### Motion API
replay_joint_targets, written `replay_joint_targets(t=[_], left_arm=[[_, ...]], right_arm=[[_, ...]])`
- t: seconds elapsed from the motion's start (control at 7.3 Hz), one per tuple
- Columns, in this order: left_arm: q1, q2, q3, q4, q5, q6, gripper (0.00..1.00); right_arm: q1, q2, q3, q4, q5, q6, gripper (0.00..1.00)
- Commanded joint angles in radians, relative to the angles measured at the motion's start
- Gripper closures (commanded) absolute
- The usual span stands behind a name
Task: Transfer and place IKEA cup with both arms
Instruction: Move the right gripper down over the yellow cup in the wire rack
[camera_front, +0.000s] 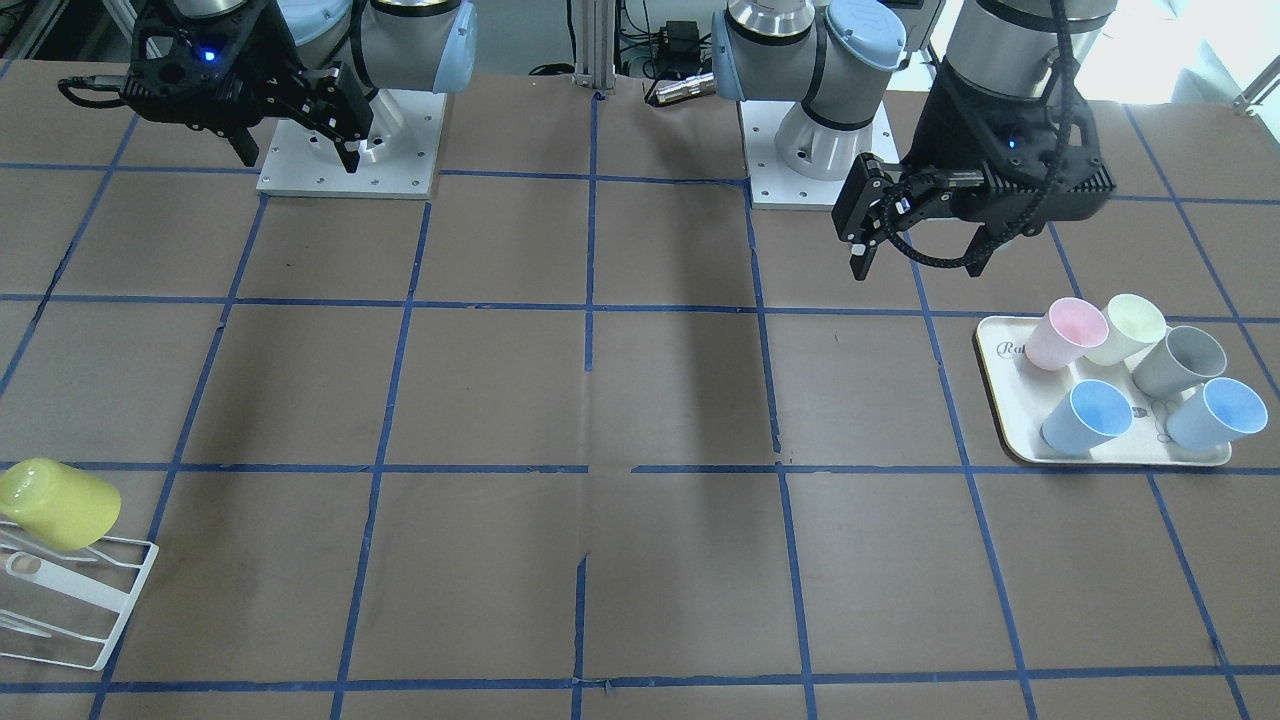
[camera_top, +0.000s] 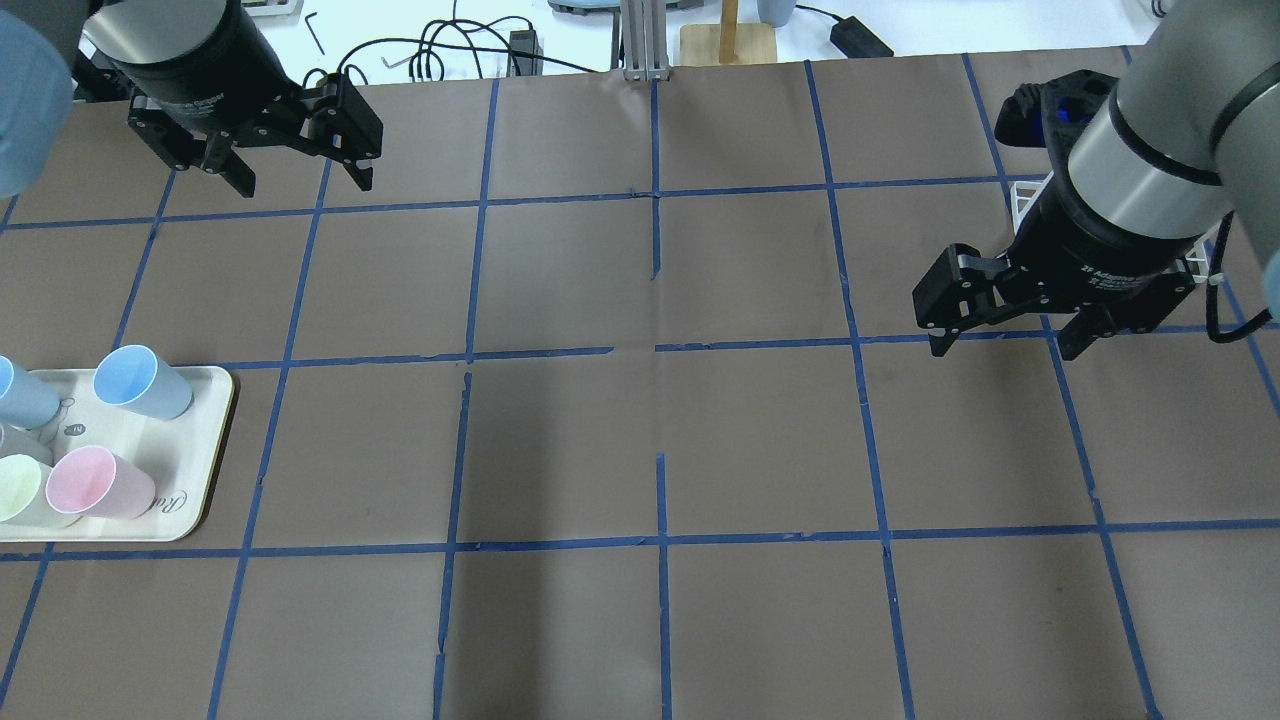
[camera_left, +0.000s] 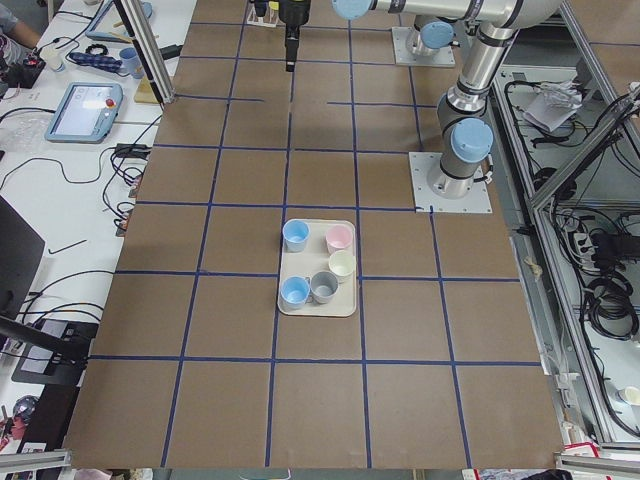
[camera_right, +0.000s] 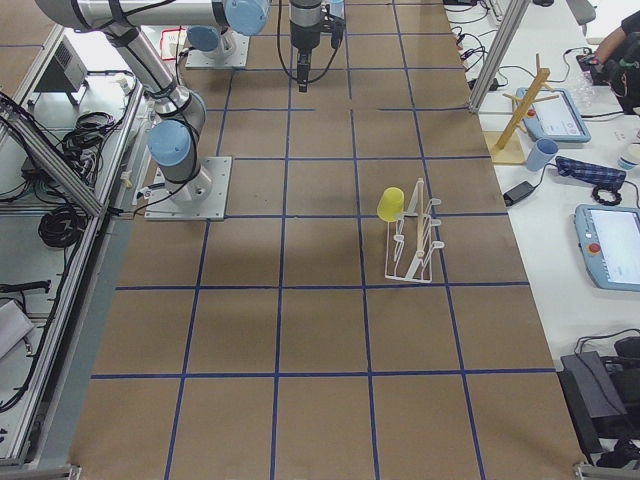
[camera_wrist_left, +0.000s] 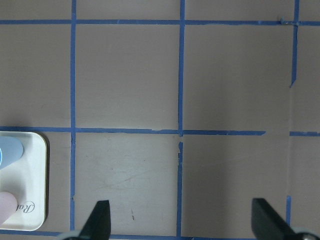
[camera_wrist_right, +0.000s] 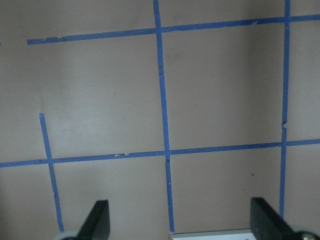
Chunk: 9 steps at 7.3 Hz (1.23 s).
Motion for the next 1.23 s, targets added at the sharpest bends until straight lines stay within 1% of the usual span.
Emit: replay_joint_targets(t=[0.0,0.68,0.96,1.1], left_arm=[[0.0,-0.008,0.002,-0.002,0.011,0.0,0.0],[0.0,-0.02,-0.013,0.001,0.009,-0.001,0.0],[0.003,-0.02,-0.013,0.002,0.008,0.002,0.0],[0.003,-0.02,-0.015,0.002,0.008,0.002,0.0]], right_arm=[[0.0,0.043,-0.065,0.037,0.008,-0.001,0.0],[-0.005,0.044,-0.059,0.025,-0.004,-0.004,0.0],[-0.053,0.076,-0.065,0.008,0.005,-0.019,0.0],[-0.104,0.099,-0.076,-0.026,0.005,-0.053,0.0]])
